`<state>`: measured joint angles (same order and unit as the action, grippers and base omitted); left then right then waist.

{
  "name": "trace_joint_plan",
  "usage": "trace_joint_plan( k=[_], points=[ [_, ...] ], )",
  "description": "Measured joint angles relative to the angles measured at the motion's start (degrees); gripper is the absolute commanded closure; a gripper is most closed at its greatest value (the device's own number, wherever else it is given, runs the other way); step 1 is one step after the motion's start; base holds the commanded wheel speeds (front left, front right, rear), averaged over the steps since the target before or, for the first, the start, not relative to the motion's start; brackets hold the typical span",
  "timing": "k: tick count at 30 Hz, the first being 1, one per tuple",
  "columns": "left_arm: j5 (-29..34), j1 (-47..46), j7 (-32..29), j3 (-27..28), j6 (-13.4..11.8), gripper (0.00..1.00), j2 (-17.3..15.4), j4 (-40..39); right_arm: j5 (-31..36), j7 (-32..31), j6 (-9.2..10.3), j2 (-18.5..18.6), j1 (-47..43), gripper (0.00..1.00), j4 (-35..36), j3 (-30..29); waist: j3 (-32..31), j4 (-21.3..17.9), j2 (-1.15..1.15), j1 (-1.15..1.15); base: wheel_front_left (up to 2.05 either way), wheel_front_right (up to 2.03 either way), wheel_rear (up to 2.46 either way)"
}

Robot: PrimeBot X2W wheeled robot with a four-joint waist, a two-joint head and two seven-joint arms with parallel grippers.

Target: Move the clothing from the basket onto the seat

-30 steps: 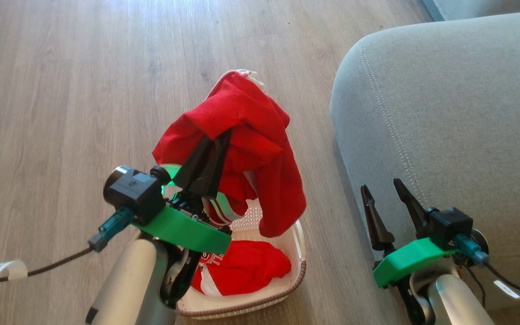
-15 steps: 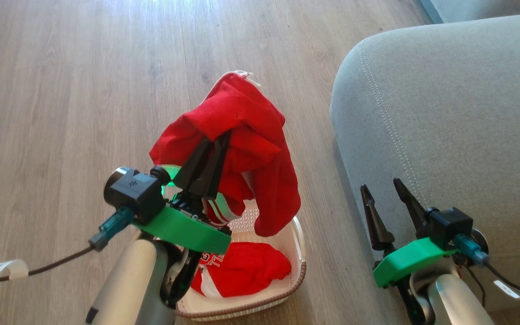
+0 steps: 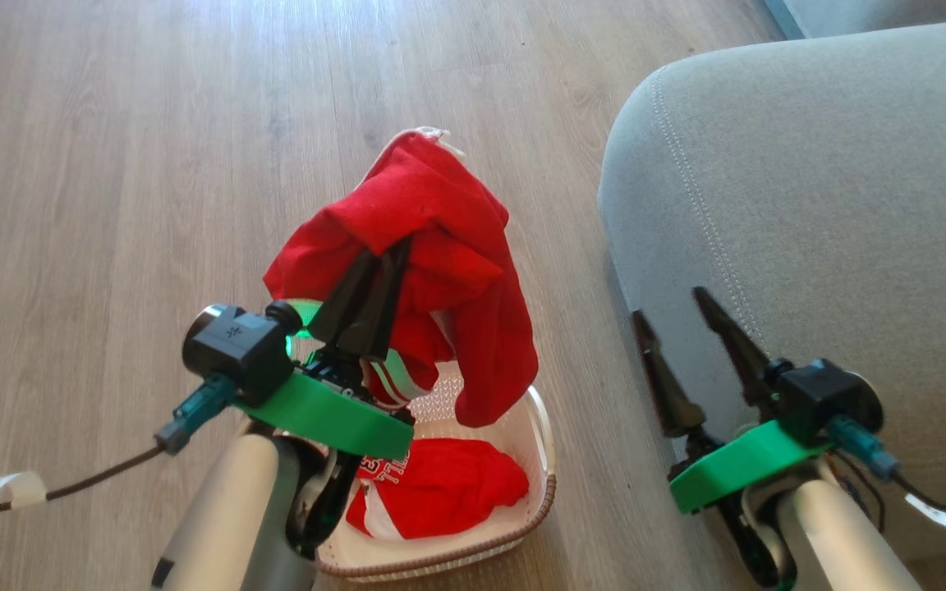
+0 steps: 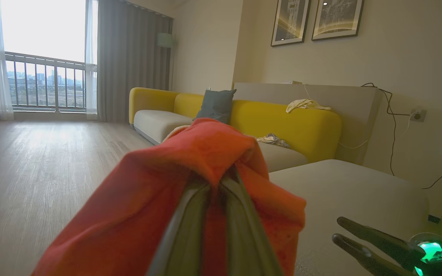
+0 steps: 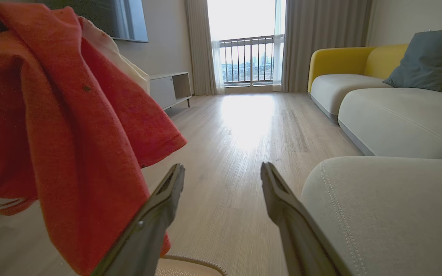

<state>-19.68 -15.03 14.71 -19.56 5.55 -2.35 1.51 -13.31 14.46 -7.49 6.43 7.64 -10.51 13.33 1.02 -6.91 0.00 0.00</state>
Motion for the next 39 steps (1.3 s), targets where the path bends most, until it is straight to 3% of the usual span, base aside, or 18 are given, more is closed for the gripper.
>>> trace_joint_plan(
  k=[5, 16, 23, 28, 32, 39],
  points=[
    [3.0, 0.0, 0.0, -1.1, 0.8, 1.0, 0.0, 0.8, -0.5, 0.0, -0.01, 4.4, 2.0, 0.0, 3.2, 8.1, -0.1, 0.4, 0.0, 0.0, 0.0, 0.0, 0.0],
    [6.1, 0.1, 0.0, -6.9, 1.8, 1.0, -0.3, 1.1, -2.0, 0.0, -0.01, 8.8, 4.7, 0.0, 2.2, 16.1, -0.6, 1.9, 0.0, 0.0, 0.0, 0.0, 0.0],
    [3.9, -0.1, 0.0, -15.6, 1.9, 1.0, -4.4, 0.4, -2.9, 0.0, -0.01, 12.8, 10.0, 0.0, -0.5, 22.2, -0.7, 2.6, 0.0, 0.0, 0.0, 0.0, 0.0],
    [2.4, -0.2, 0.0, -18.1, 1.9, 1.0, -6.0, 0.0, -4.0, 0.0, -0.01, 15.3, 13.0, 0.0, -1.8, 29.5, -0.6, 2.8, 0.0, 0.0, 0.0, 0.0, 0.0],
    [2.0, -1.0, 0.0, -19.0, 1.9, 1.0, -6.5, -0.1, -5.1, 0.0, -0.01, 16.1, 16.1, 0.0, -3.0, 34.5, -0.4, 3.0, 0.0, 0.0, 0.0, 0.0, 0.0],
    [0.8, -2.2, 0.0, -20.5, 1.9, 1.0, -6.8, 0.2, -4.3, 0.0, -0.01, 16.0, 19.3, 0.0, -4.5, 37.9, -0.2, 3.8, 0.0, 0.0, 0.0, 0.0, 0.0]
  ],
)
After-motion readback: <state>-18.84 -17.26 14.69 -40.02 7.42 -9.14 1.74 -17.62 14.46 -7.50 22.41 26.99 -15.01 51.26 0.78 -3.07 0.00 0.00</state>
